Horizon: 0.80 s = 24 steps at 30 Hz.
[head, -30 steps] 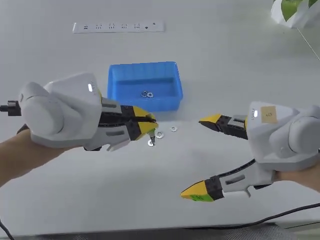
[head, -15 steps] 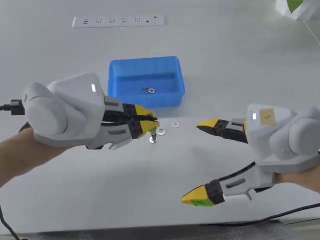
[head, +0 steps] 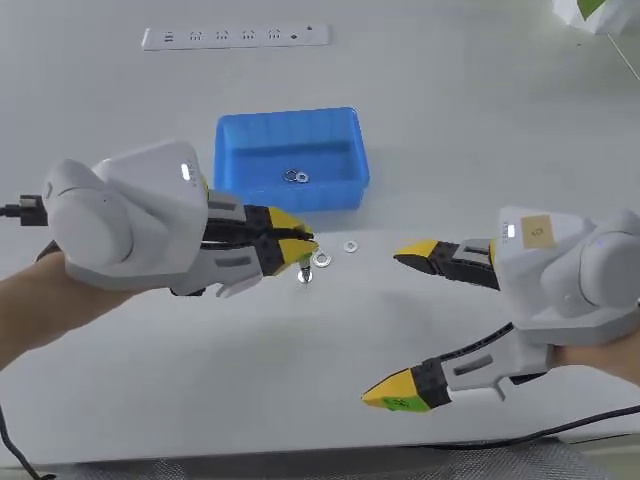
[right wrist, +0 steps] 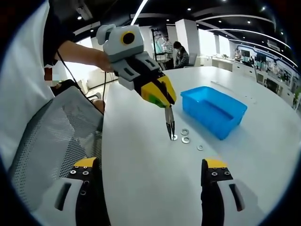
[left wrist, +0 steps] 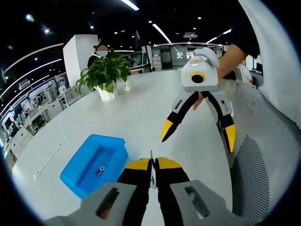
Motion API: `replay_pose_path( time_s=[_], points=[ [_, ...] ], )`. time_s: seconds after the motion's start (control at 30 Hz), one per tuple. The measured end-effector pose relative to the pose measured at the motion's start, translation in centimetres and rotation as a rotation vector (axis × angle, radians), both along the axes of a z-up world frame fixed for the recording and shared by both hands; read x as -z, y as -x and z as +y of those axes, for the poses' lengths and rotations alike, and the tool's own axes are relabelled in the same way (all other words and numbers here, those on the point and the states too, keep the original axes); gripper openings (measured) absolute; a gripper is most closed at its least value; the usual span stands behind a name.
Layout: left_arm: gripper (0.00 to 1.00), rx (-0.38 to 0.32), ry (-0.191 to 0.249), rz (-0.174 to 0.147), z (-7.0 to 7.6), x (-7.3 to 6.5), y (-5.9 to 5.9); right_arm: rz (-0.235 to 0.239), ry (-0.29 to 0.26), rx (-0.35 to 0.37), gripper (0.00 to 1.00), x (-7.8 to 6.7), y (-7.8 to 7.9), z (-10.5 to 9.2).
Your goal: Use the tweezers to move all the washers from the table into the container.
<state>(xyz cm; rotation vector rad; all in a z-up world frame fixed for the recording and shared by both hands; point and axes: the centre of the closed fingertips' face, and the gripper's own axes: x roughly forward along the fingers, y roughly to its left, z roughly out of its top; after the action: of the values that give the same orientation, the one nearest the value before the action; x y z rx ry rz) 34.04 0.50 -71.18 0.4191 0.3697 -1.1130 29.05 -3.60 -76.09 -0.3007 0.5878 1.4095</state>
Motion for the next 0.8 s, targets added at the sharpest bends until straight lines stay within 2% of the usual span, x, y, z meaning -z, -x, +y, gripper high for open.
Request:
replay_pose_path(
  time_s=[0.13,0.17,0.3,0.4,0.8],
  points=[
    [0.07,0.006,-0.003,0.009,0.05,0.19,0.11,-0.003,-0.003,-0.002,0.9,-0.04,-0.31,0.27],
    [0.07,0.006,0.005,0.001,0.0,0.06,0.04,-0.003,-0.003,-0.003,0.9,0.0,-0.35,0.28],
    [0.07,0.0,-0.009,-0.009,0.16,0.12,-0.14,-0.001,-0.01,0.004,0.9,-0.21,-0.54,0.38],
    [0.07,0.001,-0.001,-0.002,0.15,0.05,0.05,0.0,-0.012,0.007,0.9,-0.26,-0.54,0.34],
    [0.07,0.004,-0.009,-0.02,0.19,-0.05,0.06,0.017,-0.023,0.032,0.89,-0.49,-0.48,0.13]
  ],
)
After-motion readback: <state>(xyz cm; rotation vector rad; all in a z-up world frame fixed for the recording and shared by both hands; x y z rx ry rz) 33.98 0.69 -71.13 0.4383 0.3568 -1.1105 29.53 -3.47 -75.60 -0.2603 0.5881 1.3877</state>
